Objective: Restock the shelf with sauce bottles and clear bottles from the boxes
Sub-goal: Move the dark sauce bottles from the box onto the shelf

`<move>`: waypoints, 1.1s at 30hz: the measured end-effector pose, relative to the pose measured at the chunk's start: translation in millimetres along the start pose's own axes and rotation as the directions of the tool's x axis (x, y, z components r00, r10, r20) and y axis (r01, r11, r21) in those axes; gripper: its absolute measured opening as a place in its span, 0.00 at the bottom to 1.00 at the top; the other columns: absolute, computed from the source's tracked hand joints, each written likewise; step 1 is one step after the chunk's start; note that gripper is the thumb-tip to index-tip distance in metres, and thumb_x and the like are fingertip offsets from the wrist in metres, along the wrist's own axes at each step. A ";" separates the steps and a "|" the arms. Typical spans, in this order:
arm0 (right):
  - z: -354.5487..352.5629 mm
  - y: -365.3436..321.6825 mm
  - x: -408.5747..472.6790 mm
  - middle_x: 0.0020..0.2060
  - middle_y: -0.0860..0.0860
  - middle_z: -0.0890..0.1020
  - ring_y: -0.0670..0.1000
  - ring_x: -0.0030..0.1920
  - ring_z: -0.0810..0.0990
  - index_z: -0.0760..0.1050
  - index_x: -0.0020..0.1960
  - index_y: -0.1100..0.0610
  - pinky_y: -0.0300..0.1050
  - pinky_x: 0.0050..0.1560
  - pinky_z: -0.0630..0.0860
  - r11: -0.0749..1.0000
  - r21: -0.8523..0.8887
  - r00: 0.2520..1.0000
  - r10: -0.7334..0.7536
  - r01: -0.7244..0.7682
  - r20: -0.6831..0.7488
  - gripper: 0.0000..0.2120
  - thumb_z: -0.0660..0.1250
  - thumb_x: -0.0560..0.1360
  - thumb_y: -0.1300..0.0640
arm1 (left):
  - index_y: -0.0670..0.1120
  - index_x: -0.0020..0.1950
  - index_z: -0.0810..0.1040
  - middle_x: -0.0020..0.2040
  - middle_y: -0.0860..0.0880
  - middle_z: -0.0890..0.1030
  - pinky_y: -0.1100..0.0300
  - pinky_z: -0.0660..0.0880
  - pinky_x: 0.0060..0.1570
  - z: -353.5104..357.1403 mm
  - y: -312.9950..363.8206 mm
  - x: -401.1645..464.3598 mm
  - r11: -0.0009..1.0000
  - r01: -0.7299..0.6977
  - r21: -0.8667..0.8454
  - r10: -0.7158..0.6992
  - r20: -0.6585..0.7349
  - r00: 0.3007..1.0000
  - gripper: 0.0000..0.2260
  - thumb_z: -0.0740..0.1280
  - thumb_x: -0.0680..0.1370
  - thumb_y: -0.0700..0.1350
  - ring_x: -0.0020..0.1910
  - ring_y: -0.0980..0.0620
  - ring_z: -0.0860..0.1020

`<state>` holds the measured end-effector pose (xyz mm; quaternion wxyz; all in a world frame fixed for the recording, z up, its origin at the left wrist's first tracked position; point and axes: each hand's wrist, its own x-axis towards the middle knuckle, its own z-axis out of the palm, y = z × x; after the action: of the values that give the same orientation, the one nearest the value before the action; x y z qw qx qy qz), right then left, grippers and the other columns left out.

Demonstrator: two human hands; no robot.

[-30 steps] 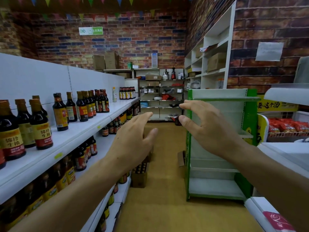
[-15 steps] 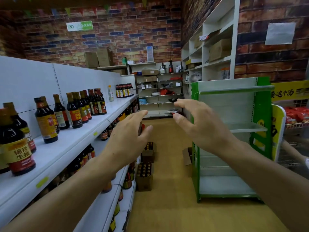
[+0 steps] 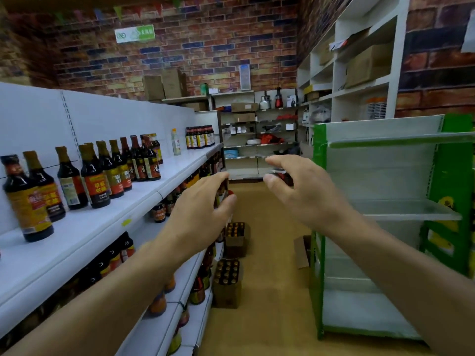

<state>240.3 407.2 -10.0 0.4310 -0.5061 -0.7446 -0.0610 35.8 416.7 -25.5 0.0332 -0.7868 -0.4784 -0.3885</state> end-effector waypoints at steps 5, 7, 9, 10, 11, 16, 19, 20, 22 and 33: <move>16.2 53.0 46.9 0.66 0.48 0.75 0.50 0.68 0.70 0.70 0.71 0.52 0.55 0.68 0.69 1.000 0.022 1.000 -0.005 0.004 0.017 0.21 0.61 0.80 0.46 | 0.52 0.75 0.66 0.71 0.54 0.72 0.66 0.62 0.60 40.9 -11.6 54.8 1.000 0.003 0.011 -0.003 -0.030 1.000 0.22 0.63 0.81 0.52 0.68 0.57 0.69; 27.1 75.3 62.3 0.66 0.48 0.75 0.50 0.67 0.71 0.70 0.71 0.51 0.54 0.67 0.69 1.000 0.023 1.000 -0.004 0.003 0.028 0.21 0.61 0.80 0.46 | 0.52 0.75 0.65 0.71 0.54 0.71 0.66 0.63 0.62 59.9 -20.0 74.8 1.000 0.014 0.005 -0.014 -0.019 1.000 0.23 0.63 0.81 0.51 0.69 0.57 0.69; 39.4 96.5 77.8 0.66 0.48 0.75 0.49 0.67 0.71 0.70 0.71 0.51 0.53 0.67 0.70 1.000 0.019 0.999 -0.002 0.001 0.039 0.21 0.60 0.80 0.46 | 0.51 0.76 0.65 0.72 0.54 0.71 0.65 0.63 0.63 78.9 -30.1 95.6 1.000 0.023 0.006 -0.023 -0.005 1.000 0.23 0.63 0.81 0.52 0.70 0.56 0.68; 45.8 106.8 85.2 0.66 0.48 0.75 0.49 0.67 0.71 0.70 0.70 0.51 0.52 0.67 0.69 1.000 0.019 0.999 -0.004 0.003 0.040 0.20 0.60 0.80 0.46 | 0.51 0.76 0.65 0.72 0.54 0.70 0.65 0.63 0.64 87.8 -35.6 105.1 1.000 0.027 0.004 -0.027 -0.002 1.000 0.23 0.63 0.81 0.52 0.70 0.56 0.68; 53.2 118.6 95.3 0.66 0.47 0.75 0.48 0.67 0.71 0.70 0.70 0.51 0.52 0.68 0.69 1.000 0.016 0.999 -0.003 0.002 0.046 0.20 0.60 0.80 0.47 | 0.51 0.76 0.65 0.73 0.54 0.70 0.65 0.63 0.64 98.5 -42.3 117.4 1.000 0.031 0.004 -0.031 -0.001 1.000 0.23 0.63 0.81 0.52 0.70 0.56 0.68; 87.0 162.1 146.2 0.66 0.47 0.75 0.48 0.67 0.70 0.70 0.70 0.51 0.51 0.67 0.69 1.000 0.005 0.999 -0.004 0.004 0.052 0.20 0.60 0.80 0.46 | 0.52 0.76 0.64 0.73 0.53 0.70 0.61 0.64 0.67 137.8 -77.9 173.4 1.000 0.031 0.002 -0.031 -0.006 0.999 0.24 0.62 0.81 0.53 0.71 0.56 0.68; 110.9 184.1 188.0 0.67 0.47 0.75 0.49 0.68 0.70 0.70 0.71 0.51 0.53 0.67 0.69 1.000 0.000 0.998 -0.008 0.008 0.055 0.20 0.60 0.80 0.46 | 0.52 0.76 0.63 0.73 0.53 0.69 0.57 0.66 0.70 157.9 -106.4 217.3 1.000 0.028 0.010 -0.028 -0.008 1.000 0.24 0.62 0.81 0.53 0.71 0.55 0.68; 119.4 191.4 202.4 0.67 0.47 0.75 0.49 0.68 0.70 0.70 0.71 0.51 0.54 0.67 0.69 1.000 -0.001 0.998 -0.008 0.008 0.056 0.20 0.60 0.80 0.46 | 0.52 0.76 0.64 0.73 0.53 0.69 0.56 0.66 0.70 164.3 -116.4 232.2 1.000 0.029 0.013 -0.029 -0.012 1.000 0.24 0.62 0.81 0.53 0.71 0.55 0.68; 139.0 207.7 233.7 0.67 0.47 0.75 0.49 0.68 0.70 0.70 0.70 0.51 0.54 0.68 0.68 1.000 -0.008 0.998 -0.004 0.004 0.055 0.20 0.60 0.80 0.47 | 0.52 0.76 0.64 0.73 0.53 0.70 0.57 0.65 0.70 178.9 -139.4 263.9 0.999 0.032 0.017 -0.032 -0.013 0.999 0.24 0.62 0.81 0.53 0.71 0.55 0.68; 227.1 303.4 361.9 0.68 0.46 0.74 0.48 0.69 0.69 0.70 0.71 0.51 0.52 0.69 0.68 0.999 0.036 0.998 0.021 -0.023 0.051 0.21 0.60 0.80 0.46 | 0.53 0.75 0.65 0.71 0.54 0.72 0.64 0.63 0.61 262.2 -229.7 401.6 0.998 0.054 0.032 -0.055 0.012 0.998 0.23 0.64 0.80 0.53 0.68 0.57 0.70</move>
<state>311.1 926.3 -1.2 0.4217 -0.5078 -0.7506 -0.0300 105.5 943.9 -23.2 0.0319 -0.7753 -0.5060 -0.3767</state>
